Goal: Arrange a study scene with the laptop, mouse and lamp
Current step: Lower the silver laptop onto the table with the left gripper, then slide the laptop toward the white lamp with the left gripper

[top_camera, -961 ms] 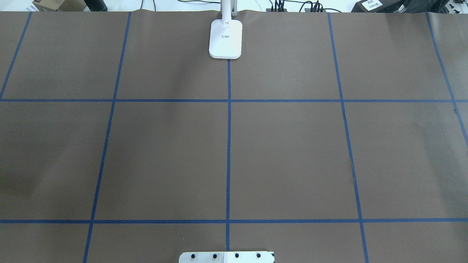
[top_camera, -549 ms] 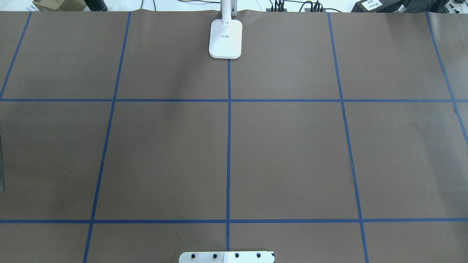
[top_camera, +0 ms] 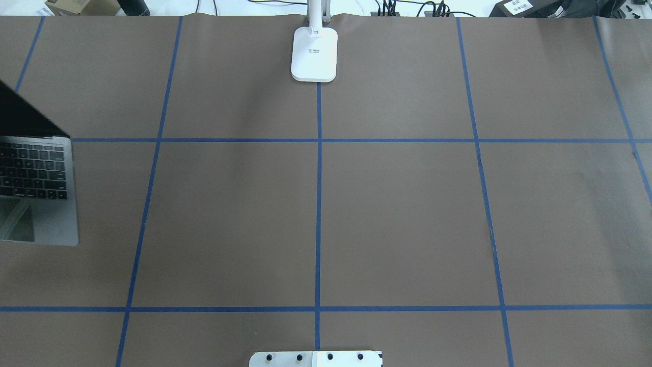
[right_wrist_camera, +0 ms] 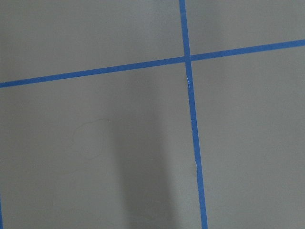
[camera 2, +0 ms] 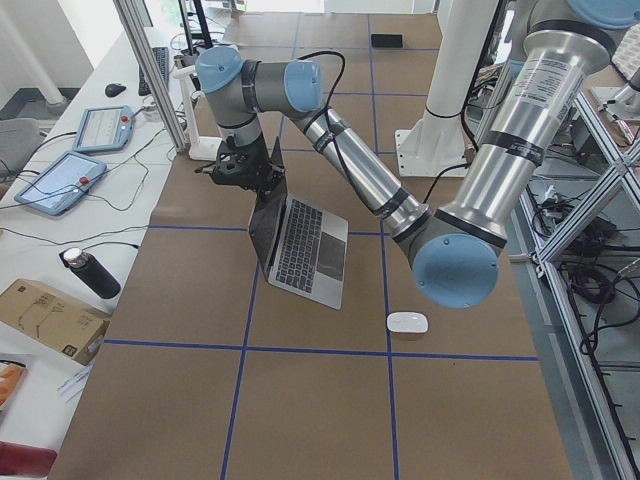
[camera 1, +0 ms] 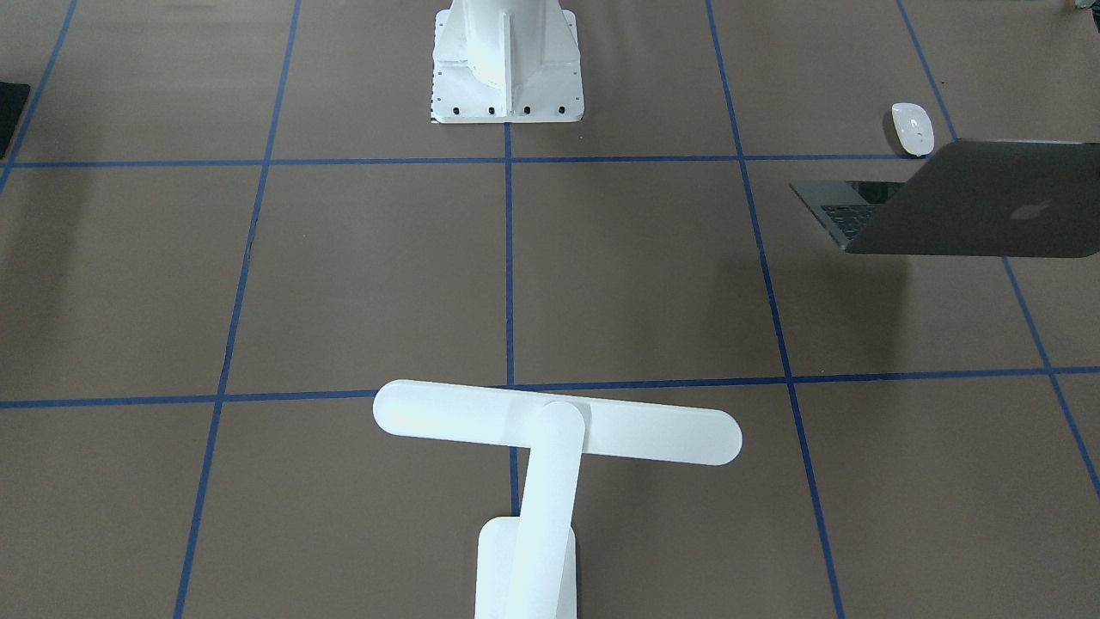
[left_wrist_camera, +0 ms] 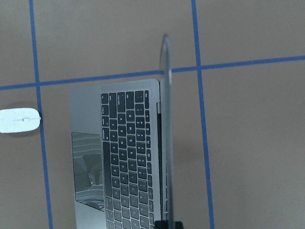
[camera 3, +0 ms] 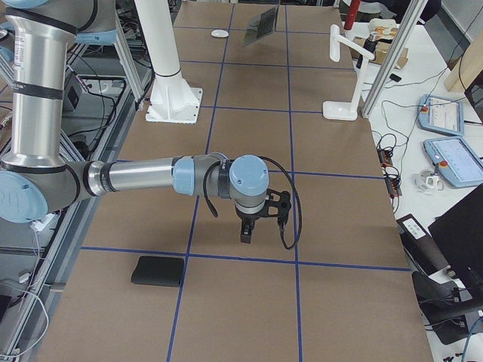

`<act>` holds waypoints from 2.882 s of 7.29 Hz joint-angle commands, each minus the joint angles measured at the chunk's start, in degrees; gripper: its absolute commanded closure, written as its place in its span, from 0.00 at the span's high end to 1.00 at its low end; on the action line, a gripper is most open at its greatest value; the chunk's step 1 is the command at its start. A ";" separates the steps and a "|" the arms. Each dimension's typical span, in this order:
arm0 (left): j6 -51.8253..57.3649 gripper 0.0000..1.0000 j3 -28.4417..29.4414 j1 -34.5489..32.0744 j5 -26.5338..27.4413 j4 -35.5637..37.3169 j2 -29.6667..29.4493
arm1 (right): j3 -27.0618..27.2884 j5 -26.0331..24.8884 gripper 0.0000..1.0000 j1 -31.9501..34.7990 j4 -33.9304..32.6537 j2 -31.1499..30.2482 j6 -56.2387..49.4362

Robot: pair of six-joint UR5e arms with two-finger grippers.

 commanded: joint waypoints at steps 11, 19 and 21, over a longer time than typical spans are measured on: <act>-37.87 0.00 8.18 19.80 -5.19 -15.44 -13.79 | -0.35 0.00 1.00 0.30 0.00 -0.07 -0.02; -40.80 0.00 13.19 25.15 -5.01 -16.35 -17.22 | -0.53 0.00 1.00 0.75 0.00 0.02 -0.02; -44.64 0.00 17.14 25.51 -4.84 -23.50 -17.49 | -0.53 0.00 1.00 0.75 -0.09 0.02 -0.02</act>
